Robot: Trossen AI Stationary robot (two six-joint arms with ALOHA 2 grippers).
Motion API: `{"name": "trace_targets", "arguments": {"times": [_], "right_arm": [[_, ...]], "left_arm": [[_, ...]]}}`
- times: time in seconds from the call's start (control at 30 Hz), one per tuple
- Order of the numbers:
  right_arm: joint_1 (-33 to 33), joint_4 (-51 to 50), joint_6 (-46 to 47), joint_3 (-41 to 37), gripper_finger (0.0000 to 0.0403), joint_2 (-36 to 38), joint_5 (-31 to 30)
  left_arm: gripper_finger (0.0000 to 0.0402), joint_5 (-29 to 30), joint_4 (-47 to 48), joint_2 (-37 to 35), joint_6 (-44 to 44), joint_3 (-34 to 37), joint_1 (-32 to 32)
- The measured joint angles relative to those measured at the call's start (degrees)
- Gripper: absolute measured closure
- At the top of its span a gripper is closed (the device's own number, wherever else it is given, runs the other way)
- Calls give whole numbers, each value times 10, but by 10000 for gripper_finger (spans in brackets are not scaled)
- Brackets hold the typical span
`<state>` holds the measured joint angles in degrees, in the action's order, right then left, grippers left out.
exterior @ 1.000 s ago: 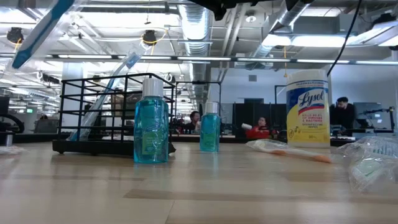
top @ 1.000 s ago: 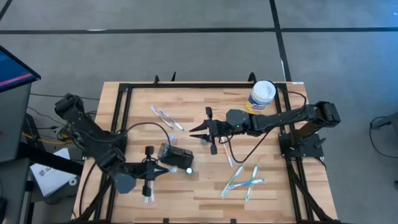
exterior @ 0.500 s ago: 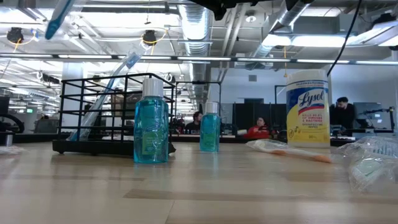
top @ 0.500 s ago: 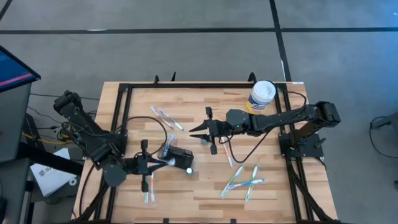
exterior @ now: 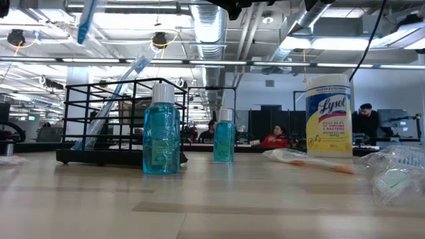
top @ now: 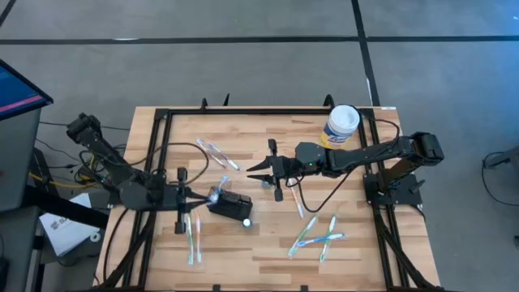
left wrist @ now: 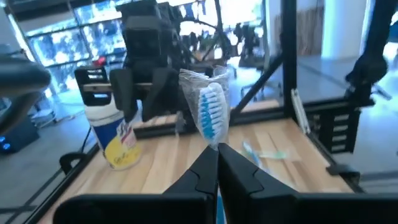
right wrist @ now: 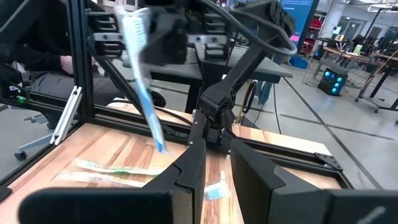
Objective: Pick & Place toothbrushing station
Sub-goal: Put the left blue toothbrush into the left compartment of the wire organizer
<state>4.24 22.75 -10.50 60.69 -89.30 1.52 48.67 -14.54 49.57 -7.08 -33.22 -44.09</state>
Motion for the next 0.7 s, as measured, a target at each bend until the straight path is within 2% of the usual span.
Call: {"name": "trace_targets", "arguments": {"times": [0.33, 0.7], "right_arm": [[0, 1, -2, 0, 336, 0, 0], [0, 0, -4, 0, 336, 0, 0]], "left_arm": [[401, -90, -139, -80, -32, 115, 92], [401, -165, -193, -91, 0, 168, 177]]}}
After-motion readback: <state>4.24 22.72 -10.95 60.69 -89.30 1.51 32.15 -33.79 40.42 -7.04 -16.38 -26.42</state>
